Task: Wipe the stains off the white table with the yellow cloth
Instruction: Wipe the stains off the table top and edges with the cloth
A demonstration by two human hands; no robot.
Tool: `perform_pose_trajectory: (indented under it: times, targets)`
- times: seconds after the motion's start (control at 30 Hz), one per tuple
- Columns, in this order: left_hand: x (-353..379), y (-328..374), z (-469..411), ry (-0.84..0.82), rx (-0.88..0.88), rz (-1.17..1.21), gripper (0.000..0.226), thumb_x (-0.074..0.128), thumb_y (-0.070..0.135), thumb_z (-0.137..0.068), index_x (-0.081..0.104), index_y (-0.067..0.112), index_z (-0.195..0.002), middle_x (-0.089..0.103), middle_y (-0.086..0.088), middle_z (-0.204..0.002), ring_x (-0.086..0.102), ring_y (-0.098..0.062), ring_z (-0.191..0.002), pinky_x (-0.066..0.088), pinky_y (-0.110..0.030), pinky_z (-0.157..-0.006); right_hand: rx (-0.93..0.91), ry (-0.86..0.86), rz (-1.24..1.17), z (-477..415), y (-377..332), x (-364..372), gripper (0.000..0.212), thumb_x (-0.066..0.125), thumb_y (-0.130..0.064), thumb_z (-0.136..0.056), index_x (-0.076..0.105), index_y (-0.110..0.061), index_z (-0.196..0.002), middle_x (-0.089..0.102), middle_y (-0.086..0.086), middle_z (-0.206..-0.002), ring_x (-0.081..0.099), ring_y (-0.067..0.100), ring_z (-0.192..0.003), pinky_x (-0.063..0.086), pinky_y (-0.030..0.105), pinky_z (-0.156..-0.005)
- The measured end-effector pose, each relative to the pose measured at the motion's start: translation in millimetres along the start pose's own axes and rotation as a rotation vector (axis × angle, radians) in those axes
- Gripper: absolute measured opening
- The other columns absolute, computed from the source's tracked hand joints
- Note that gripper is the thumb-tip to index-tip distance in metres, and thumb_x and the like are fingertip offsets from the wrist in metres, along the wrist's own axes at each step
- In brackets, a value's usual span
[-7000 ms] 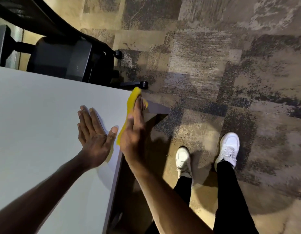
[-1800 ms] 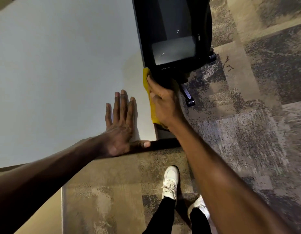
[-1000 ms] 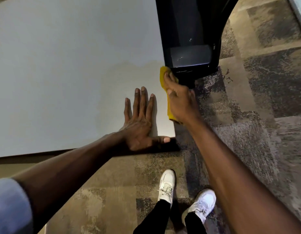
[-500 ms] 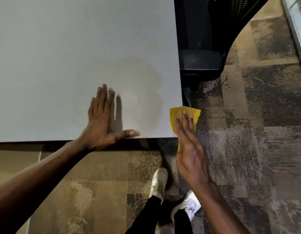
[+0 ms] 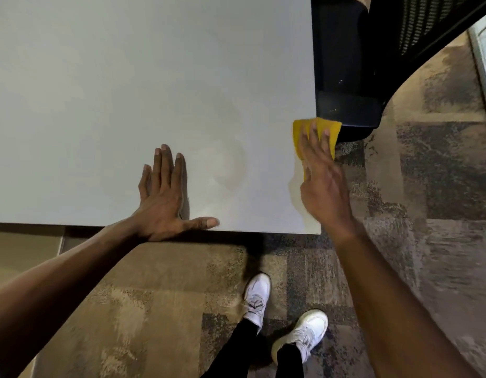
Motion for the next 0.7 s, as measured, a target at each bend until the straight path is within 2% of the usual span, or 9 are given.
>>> perform_pose_trajectory:
  times: [0.07,0.13,0.2,0.27,0.37,0.5,0.57,0.7]
  targets:
    - [1,1,0,-0.033,-0.002,-0.002,0.159,0.039,0.114,-0.063,-0.039,0.017,-0.162,-0.055,-0.009,-0.166,-0.052,-0.025,-0.154,-0.021,-0.064,-0.129,0.007,0.003,0.002,38,-4,4,0.09,0.043,0.027,-0.09,0.024,-0.015,-0.168,0.012,0.002,-0.18,-0.001,0.025,-0.168,0.031,0.037,-0.131]
    - [1,2,0,-0.063,-0.014,-0.006,0.161,0.036,0.115,-0.061,-0.041,0.015,-0.161,-0.056,-0.011,-0.164,-0.054,-0.027,-0.153,-0.022,-0.065,-0.128,0.012,0.009,-0.011,82,-10,11,0.099,0.045,0.031,-0.082,0.026,-0.014,-0.167,0.015,0.004,-0.179,0.001,0.027,-0.169,0.021,0.05,-0.136]
    - [2,1,-1,-0.086,-0.018,-0.012,0.162,0.035,0.116,-0.06,-0.043,0.014,-0.159,-0.058,-0.012,-0.162,-0.055,-0.028,-0.151,-0.022,-0.066,-0.128,0.009,0.007,-0.007,121,-21,22,0.11,0.049,0.032,-0.07,0.026,-0.014,-0.168,0.015,0.005,-0.179,0.003,0.028,-0.169,0.01,0.051,-0.138]
    - [2,1,-2,-0.101,-0.023,-0.02,0.163,0.034,0.116,-0.06,-0.044,0.013,-0.159,-0.059,-0.013,-0.161,-0.056,-0.029,-0.15,-0.022,-0.067,-0.128,-0.008,-0.019,-0.011,141,-38,35,0.114,0.051,0.028,-0.066,0.024,-0.014,-0.168,0.013,0.004,-0.18,0.003,0.028,-0.169,0.007,0.05,-0.138]
    - [2,2,-1,-0.129,-0.026,-0.03,0.164,0.036,0.117,-0.059,-0.046,0.013,-0.157,-0.06,-0.014,-0.16,-0.057,-0.029,-0.149,-0.022,-0.067,-0.128,-0.056,-0.077,-0.001,134,-69,56,0.105,0.053,0.018,-0.072,0.024,-0.012,-0.168,0.013,0.006,-0.18,0.002,0.027,-0.169,0.014,0.051,-0.137]
    - [0,5,1,-0.184,0.003,-0.061,0.169,0.04,0.116,-0.054,-0.049,0.012,-0.154,-0.062,-0.015,-0.158,-0.057,-0.032,-0.149,-0.021,-0.068,-0.128,-0.214,-0.146,0.035,115,-100,72,0.084,0.029,0.004,-0.085,0.027,-0.011,-0.167,0.016,0.006,-0.178,0.003,0.026,-0.168,0.013,0.046,-0.138]
    - [0,8,3,-0.227,0.016,-0.067,0.171,0.044,0.114,-0.054,-0.051,0.011,-0.152,-0.064,-0.014,-0.155,-0.059,-0.033,-0.147,-0.022,-0.069,-0.128,-0.253,-0.15,0.102,113,-92,71,0.084,0.029,0.003,-0.087,0.024,-0.015,-0.169,0.015,0.004,-0.179,0.003,0.024,-0.168,0.014,0.046,-0.137]
    - [-1,14,6,-0.262,0.005,-0.05,0.174,0.056,0.106,-0.055,-0.052,0.009,-0.15,-0.065,-0.015,-0.154,-0.06,-0.034,-0.146,-0.025,-0.068,-0.127,-0.049,-0.029,0.181,93,-35,36,0.09,0.037,0.004,-0.086,0.016,-0.021,-0.17,0.008,0.004,-0.18,-0.002,0.026,-0.168,0.013,0.05,-0.137]
Point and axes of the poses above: each hand's wrist, its own z-axis away from the middle knuckle, its own x-axis out of the palm, y = z × x, the point moved 10 cm from there along -z, towards the middle knuckle
